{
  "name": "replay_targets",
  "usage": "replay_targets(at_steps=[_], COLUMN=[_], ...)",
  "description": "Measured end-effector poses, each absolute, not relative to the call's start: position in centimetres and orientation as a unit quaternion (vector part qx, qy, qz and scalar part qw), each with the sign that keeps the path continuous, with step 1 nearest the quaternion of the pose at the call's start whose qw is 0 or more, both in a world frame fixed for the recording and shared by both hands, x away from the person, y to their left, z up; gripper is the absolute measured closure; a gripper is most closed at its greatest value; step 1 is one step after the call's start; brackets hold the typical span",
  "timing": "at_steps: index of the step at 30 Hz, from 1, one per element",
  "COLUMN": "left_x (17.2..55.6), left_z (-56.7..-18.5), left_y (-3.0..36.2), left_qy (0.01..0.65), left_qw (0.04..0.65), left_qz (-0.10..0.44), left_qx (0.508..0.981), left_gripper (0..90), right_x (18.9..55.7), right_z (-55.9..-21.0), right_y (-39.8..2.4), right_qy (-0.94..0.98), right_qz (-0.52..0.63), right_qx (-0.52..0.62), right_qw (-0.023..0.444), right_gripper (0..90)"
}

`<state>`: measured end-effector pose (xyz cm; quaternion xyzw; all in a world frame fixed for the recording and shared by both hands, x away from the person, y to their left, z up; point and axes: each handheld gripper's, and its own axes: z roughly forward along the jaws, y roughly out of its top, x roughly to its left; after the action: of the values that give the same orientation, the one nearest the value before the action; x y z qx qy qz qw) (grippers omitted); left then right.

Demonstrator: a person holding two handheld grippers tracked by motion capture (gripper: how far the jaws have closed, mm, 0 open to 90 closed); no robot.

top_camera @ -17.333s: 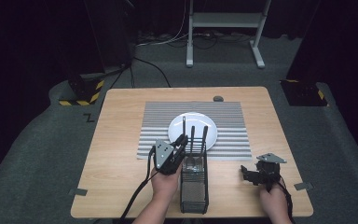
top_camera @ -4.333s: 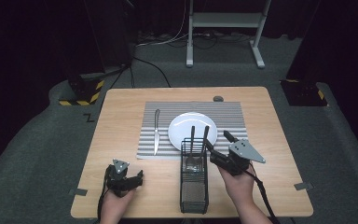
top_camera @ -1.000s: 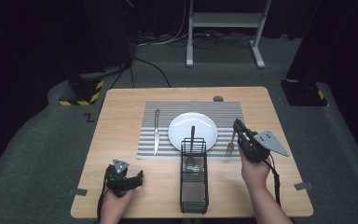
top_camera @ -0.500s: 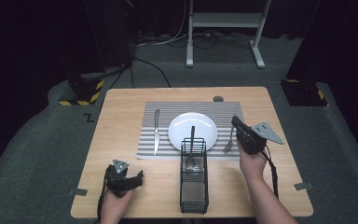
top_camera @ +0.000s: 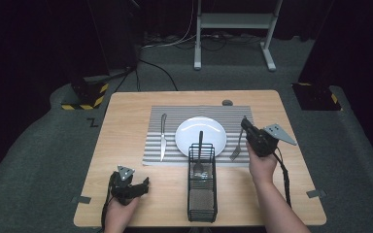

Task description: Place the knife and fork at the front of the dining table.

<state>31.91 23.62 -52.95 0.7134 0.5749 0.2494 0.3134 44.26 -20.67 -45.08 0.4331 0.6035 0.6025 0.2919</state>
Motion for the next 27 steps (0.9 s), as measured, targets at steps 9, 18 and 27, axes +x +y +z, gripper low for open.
replay_targets(at_steps=[9,18,27], left_x=[31.9,31.9,31.8], left_z=[-53.0,-53.0,-52.9], left_y=[23.6,23.6,23.7], left_qy=[0.575,0.574,0.573], left_qw=[0.314,0.315,0.316], left_qz=[0.249,0.249,0.247], left_qx=[0.713,0.713,0.714], left_gripper=[13.9,13.9,13.9], right_x=[48.2,52.1,54.2], right_z=[-45.9,-47.8,-49.6], right_y=[-19.0,-17.9,-17.7], right_qy=[0.614,0.627,0.641], right_qz=[0.578,0.549,0.519], right_qx=[0.454,0.488,0.516], right_qw=[0.287,0.261,0.231], right_gripper=[86.0,85.3,84.4])
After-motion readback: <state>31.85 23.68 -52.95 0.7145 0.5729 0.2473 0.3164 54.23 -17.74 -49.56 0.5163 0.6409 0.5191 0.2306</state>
